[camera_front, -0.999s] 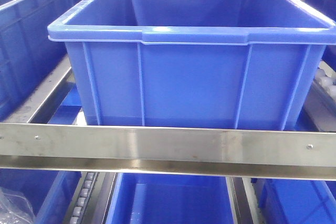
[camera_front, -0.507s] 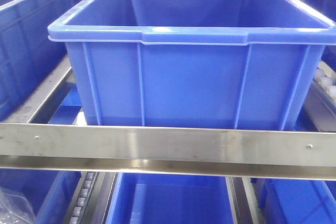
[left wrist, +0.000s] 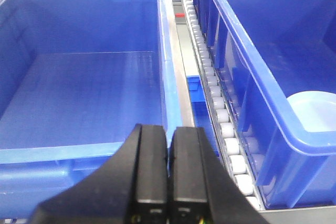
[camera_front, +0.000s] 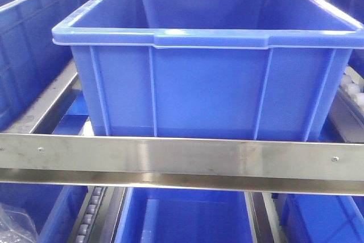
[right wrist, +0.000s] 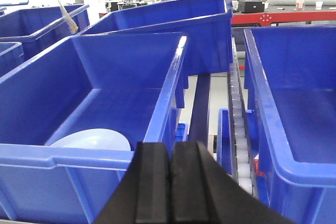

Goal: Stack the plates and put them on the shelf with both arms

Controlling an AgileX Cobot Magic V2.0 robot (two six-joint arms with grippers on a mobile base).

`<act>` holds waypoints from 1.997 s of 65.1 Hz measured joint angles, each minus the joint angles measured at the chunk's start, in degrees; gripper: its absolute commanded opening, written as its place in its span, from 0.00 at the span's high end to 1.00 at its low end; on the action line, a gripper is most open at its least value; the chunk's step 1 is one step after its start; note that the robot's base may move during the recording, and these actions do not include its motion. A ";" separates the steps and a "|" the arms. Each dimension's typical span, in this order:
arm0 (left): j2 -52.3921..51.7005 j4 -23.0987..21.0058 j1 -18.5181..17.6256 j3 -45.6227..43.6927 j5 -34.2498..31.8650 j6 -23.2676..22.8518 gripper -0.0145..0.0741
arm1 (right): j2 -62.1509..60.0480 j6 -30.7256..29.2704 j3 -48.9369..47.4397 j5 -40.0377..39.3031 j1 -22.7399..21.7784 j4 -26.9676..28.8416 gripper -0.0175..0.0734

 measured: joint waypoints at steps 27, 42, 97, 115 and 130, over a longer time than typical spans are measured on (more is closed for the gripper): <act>0.00 0.00 0.00 0.00 0.00 0.00 0.74 | -0.09 0.11 0.60 0.66 0.00 0.00 0.75; 0.00 0.00 0.00 0.00 0.00 0.00 0.74 | -0.09 0.11 4.14 0.80 0.00 -2.62 0.75; 0.00 0.00 0.00 0.00 0.04 0.00 0.74 | -2.10 13.19 18.00 -8.79 -0.27 -16.81 0.75; 0.00 0.00 0.00 0.00 0.04 0.00 0.74 | -2.10 12.96 18.00 -8.49 -0.27 -16.81 0.75; 0.00 0.00 0.00 0.00 0.04 0.00 0.74 | -2.10 12.87 18.00 -8.49 -0.27 -16.81 0.75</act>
